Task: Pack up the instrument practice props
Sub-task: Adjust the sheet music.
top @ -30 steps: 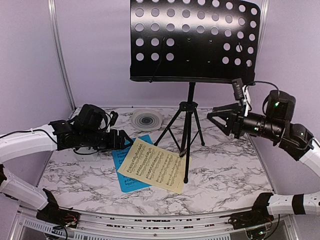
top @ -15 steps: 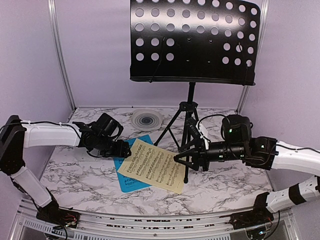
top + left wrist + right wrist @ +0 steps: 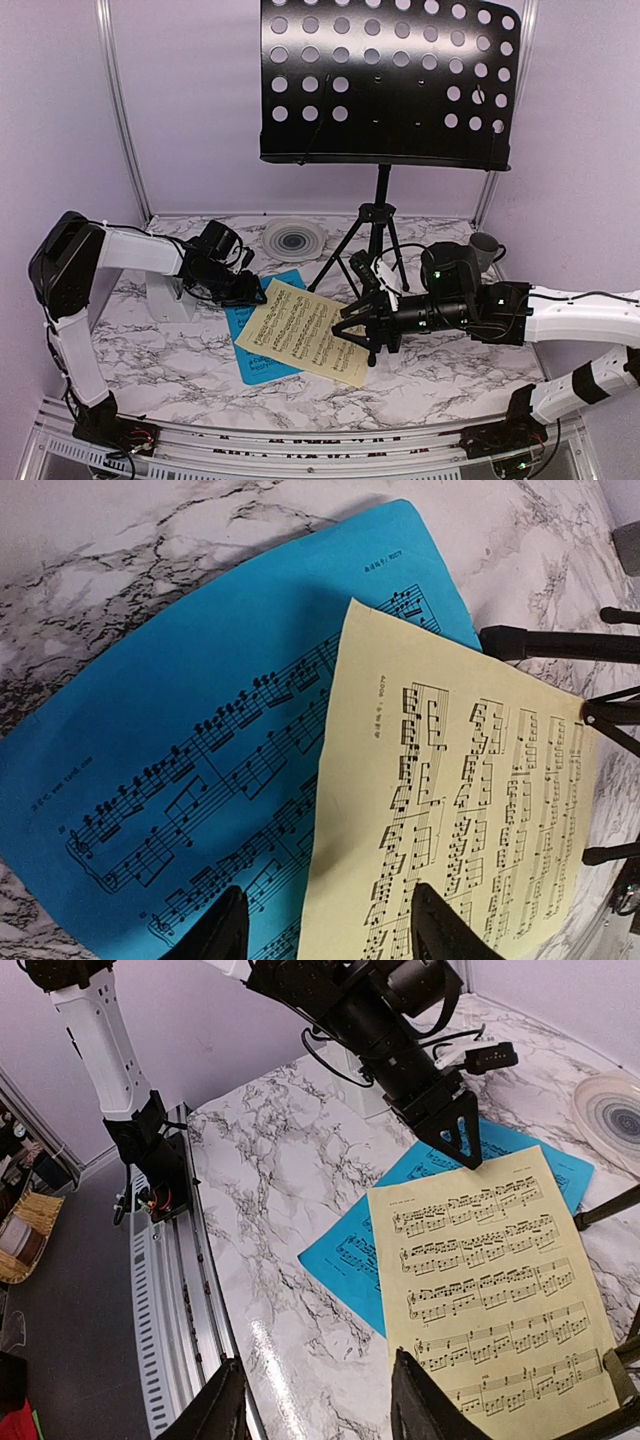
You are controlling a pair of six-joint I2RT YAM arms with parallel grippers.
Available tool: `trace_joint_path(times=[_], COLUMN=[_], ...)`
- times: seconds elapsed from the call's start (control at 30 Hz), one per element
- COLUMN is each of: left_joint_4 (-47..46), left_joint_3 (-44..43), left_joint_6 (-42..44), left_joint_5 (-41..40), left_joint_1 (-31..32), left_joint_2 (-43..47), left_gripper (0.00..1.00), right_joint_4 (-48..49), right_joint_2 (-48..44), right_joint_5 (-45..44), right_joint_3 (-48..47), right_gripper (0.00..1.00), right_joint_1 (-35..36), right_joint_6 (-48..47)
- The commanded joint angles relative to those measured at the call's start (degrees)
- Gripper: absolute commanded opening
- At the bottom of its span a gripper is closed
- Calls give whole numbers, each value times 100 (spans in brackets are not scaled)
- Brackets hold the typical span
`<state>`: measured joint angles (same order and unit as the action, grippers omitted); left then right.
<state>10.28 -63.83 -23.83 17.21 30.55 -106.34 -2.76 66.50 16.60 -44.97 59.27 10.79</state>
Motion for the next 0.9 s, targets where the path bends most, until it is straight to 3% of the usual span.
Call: trace_joint_path(times=[0.0, 0.17, 0.4, 0.53, 0.87], left_joint_4=[-146, 94, 216, 150, -300], left_joint_3=[-228, -382, -417, -387, -210], left_joint_6=[56, 85, 38, 5, -248], left_joint_5=[398, 224, 177, 496, 1458], left_joint_1=[-40, -48, -113, -157, -329], left_joint_2=[-213, -381, -527, -586, -708], left_gripper=[49, 45, 47, 45, 26], right_joint_4=[162, 171, 171, 154, 122], right_joint_2=[8, 12, 56, 64, 109], right_joint_5=[-3, 11, 44, 48, 78], right_joint_3=[-144, -152, -169, -185, -256], right_gripper=[47, 47, 47, 46, 45], right_joint_1=[41, 43, 54, 49, 52], right_joint_6=[41, 48, 64, 61, 74])
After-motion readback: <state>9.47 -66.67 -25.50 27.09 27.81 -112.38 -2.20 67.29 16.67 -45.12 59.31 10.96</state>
